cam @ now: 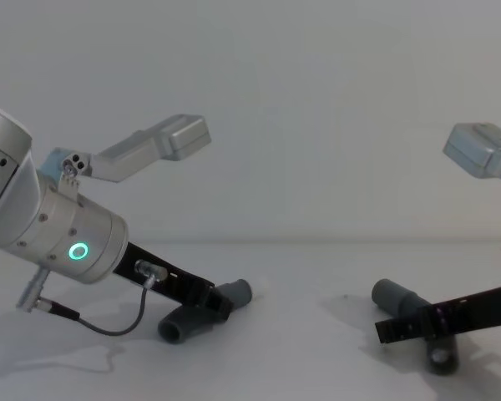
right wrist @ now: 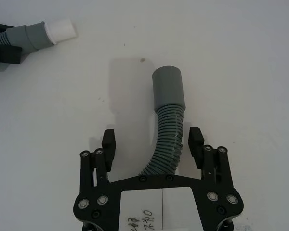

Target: Use both hands to pick up one end of the pipe from the table, align the ends, and insert them.

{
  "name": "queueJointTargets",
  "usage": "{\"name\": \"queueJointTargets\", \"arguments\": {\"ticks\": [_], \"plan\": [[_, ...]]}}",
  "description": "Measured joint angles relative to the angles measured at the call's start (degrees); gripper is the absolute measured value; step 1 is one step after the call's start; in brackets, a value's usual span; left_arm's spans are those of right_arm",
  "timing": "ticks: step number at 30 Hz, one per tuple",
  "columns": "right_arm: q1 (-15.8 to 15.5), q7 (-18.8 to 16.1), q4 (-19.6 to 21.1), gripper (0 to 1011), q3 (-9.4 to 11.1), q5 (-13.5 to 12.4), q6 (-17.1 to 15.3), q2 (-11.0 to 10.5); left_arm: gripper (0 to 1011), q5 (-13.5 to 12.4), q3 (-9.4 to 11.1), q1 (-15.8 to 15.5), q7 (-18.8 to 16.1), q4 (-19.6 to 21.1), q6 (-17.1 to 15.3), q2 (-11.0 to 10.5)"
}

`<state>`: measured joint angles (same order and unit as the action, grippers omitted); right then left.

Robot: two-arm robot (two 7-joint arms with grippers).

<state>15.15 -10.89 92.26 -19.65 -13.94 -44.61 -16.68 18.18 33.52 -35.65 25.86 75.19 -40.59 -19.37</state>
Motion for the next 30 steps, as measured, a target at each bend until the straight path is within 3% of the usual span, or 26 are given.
{"name": "queueJointTargets", "arguments": {"ticks": [12, 19, 22, 30], "plan": [[-0.06, 0.08, -0.07, 589, 0.06, 0.13, -0.07, 0.18, 343, 0.0, 0.0, 0.0, 0.0, 0.0, 0.0, 0.0], [-0.1, 0.08, -0.07, 328, 0.1, 0.17, -0.1, 0.22, 343, 0.0, 0.0, 0.0, 0.0, 0.0, 0.0, 0.0], [-0.1, 0.08, -0.07, 274, 0.1, 0.19, -0.11, 0.24, 343, 0.0, 0.0, 0.0, 0.0, 0.0, 0.0, 0.0], [-0.1, 0.08, -0.07, 274, 0.09, 0.21, -0.14, 0.27, 343, 0.0, 0.0, 0.01, 0.0, 0.0, 0.0, 0.0]]}}
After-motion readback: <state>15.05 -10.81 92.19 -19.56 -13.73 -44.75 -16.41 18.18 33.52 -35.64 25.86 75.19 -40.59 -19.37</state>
